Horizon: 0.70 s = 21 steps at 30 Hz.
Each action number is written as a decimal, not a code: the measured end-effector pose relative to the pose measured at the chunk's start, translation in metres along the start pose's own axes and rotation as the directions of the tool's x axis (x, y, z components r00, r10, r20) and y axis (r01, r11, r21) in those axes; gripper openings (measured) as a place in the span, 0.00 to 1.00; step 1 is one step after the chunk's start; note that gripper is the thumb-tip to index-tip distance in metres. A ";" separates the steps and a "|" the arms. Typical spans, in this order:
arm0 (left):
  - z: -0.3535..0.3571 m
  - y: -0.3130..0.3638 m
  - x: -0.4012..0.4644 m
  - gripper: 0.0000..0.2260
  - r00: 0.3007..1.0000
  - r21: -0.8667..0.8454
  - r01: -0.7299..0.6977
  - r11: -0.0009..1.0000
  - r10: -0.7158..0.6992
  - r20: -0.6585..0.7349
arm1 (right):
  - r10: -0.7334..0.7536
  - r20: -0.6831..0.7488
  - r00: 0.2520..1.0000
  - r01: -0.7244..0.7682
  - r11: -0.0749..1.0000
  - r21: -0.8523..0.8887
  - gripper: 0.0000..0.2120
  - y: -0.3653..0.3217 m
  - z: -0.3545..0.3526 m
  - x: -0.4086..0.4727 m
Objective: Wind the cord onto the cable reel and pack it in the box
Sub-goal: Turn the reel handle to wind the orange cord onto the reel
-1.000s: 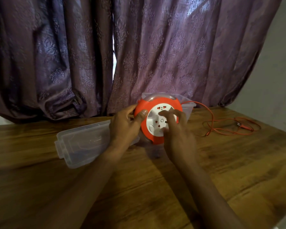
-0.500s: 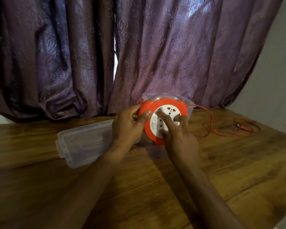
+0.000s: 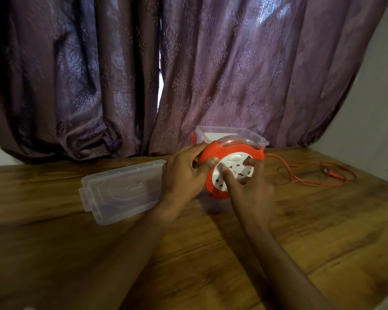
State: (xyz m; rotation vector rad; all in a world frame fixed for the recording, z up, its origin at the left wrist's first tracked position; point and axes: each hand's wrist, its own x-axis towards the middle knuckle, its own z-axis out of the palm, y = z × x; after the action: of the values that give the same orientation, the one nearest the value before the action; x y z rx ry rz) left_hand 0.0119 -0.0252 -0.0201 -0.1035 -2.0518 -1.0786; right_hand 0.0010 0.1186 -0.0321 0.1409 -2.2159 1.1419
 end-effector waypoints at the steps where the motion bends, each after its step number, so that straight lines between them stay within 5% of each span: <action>1: 0.000 -0.001 0.000 0.22 1.000 0.010 0.000 1.000 0.000 0.005 | 0.025 0.007 1.000 -0.025 0.999 0.036 0.25 0.000 0.000 0.000; 9: -0.006 -0.011 0.008 0.23 0.990 -0.110 0.112 0.988 -0.120 -0.074 | -0.302 -0.053 0.952 0.303 0.953 0.006 0.23 0.003 -0.003 0.005; 13: -0.011 -0.015 0.014 0.25 0.986 -0.124 0.127 0.984 -0.139 -0.097 | -0.469 0.165 0.868 0.490 0.862 -0.130 0.32 0.000 -0.001 0.005; 16: -0.012 -0.011 0.015 0.22 0.986 -0.122 0.133 0.984 -0.144 -0.081 | -0.480 0.303 0.824 0.544 0.820 -0.180 0.40 -0.004 0.003 0.001; 21: -0.009 -0.010 0.012 0.21 0.987 -0.159 0.136 0.978 -0.149 -0.069 | -0.432 0.337 0.837 0.525 0.807 -0.271 0.41 -0.005 -0.005 0.001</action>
State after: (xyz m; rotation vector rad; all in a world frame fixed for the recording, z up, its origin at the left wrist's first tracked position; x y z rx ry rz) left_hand 0.0055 -0.0419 -0.0158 0.0097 -1.9260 -1.3084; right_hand 0.0040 0.1198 -0.0260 0.6990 -2.3738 0.4498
